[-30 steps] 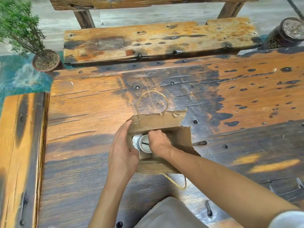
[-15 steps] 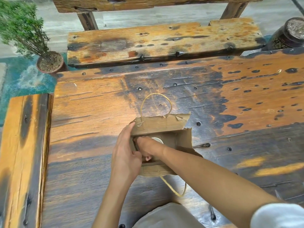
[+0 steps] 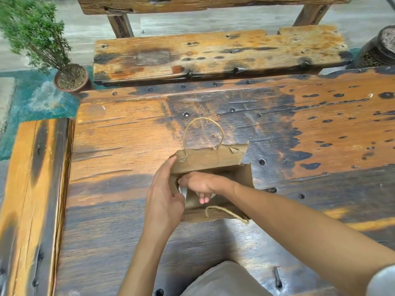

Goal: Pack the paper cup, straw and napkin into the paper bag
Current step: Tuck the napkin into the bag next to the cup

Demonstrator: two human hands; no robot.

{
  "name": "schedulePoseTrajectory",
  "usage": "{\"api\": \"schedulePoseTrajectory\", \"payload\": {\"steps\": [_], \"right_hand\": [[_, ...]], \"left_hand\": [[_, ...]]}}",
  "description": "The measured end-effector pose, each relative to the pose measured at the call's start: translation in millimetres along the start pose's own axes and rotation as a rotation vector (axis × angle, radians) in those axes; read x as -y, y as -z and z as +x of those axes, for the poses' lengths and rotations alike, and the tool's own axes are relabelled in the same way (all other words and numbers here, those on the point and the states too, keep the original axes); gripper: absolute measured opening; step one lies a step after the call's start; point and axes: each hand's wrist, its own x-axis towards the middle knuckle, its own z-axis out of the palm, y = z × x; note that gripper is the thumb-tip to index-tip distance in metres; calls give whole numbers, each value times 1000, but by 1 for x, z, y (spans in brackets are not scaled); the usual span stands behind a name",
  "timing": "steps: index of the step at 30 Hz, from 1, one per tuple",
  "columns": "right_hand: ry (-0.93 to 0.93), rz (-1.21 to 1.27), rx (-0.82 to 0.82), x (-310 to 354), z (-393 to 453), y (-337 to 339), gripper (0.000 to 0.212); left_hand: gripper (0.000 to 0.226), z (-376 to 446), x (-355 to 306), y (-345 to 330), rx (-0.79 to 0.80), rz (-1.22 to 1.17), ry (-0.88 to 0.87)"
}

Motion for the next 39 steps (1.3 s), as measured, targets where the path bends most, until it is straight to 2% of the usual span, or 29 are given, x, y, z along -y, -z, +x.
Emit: {"api": "schedulePoseTrajectory", "payload": {"steps": [2, 5, 8, 13, 21, 32, 39], "right_hand": [[21, 42, 44, -4, -8, 5, 74], [69, 46, 82, -14, -15, 13, 85], [89, 6, 87, -21, -16, 15, 83], [140, -97, 5, -20, -14, 16, 81], [126, -137, 54, -19, -8, 5, 86], [255, -64, 11, -11, -6, -3, 73], [288, 155, -1, -12, -11, -4, 59]], "left_hand": [[91, 0, -2, 0, -3, 11, -8], [90, -1, -3, -1, -5, 10, -11], [91, -1, -4, -1, 2, 10, -7], [89, 1, -2, -1, -5, -4, -18], [90, 4, 1, -5, -9, 10, -33], [85, 7, 8, -2, -37, 20, -51], [83, 5, 9, -2, -48, 18, -60]]}}
